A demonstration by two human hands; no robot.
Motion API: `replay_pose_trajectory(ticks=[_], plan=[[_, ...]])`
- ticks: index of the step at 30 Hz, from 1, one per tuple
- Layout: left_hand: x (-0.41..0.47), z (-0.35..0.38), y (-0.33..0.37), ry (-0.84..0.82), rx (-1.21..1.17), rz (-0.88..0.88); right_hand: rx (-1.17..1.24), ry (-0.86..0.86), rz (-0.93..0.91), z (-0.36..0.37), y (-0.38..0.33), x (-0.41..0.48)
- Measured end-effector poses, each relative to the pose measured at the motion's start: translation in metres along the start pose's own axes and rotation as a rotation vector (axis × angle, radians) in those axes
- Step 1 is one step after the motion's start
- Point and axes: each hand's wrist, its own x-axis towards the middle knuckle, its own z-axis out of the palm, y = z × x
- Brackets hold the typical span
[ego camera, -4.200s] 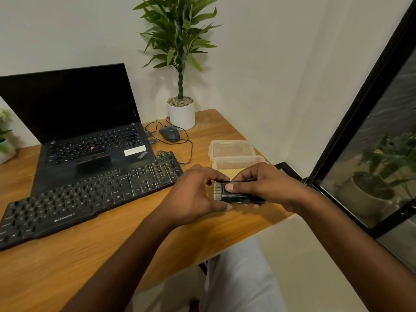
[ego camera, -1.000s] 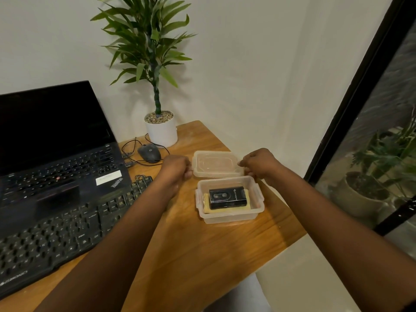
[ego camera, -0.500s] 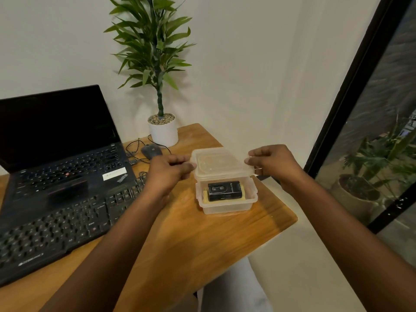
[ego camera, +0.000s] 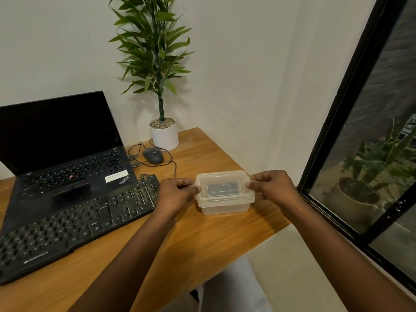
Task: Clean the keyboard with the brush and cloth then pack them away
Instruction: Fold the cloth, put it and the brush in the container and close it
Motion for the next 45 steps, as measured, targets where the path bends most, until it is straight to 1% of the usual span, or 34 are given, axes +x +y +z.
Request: replay_pose_trajectory(ticks=[9,16,23,27,30,34,36,40,42,45], plan=[[-0.002,-0.008,0.001,-0.053,0.008,0.015,0.020,-0.037,0.005,-0.004,0.000,-0.006],[-0.002,-0.010,-0.002,-0.028,-0.012,0.007,-0.058,0.000,-0.041,0.000,0.001,-0.011],[-0.001,-0.010,-0.008,-0.022,0.013,-0.003,-0.024,-0.043,-0.019,0.001,0.006,-0.018],[-0.005,-0.007,-0.012,-0.008,-0.023,-0.034,0.016,-0.010,-0.013,0.006,0.014,-0.020],[-0.003,-0.010,-0.010,-0.052,-0.048,-0.106,0.024,-0.007,-0.002,0.007,0.015,-0.020],[0.003,-0.017,-0.005,-0.175,-0.064,-0.254,0.036,-0.048,0.028,0.005,0.010,-0.021],[0.006,-0.018,-0.001,-0.231,-0.065,-0.291,0.063,-0.075,0.078,0.004,0.008,-0.023],[0.006,-0.017,0.004,-0.351,-0.099,-0.383,0.212,-0.182,0.213,0.001,0.003,-0.026],[0.007,-0.016,0.004,-0.374,-0.101,-0.395,0.218,-0.210,0.237,0.000,0.002,-0.026],[0.009,-0.017,0.001,-0.353,-0.074,-0.382,0.213,-0.232,0.274,0.000,0.001,-0.024]])
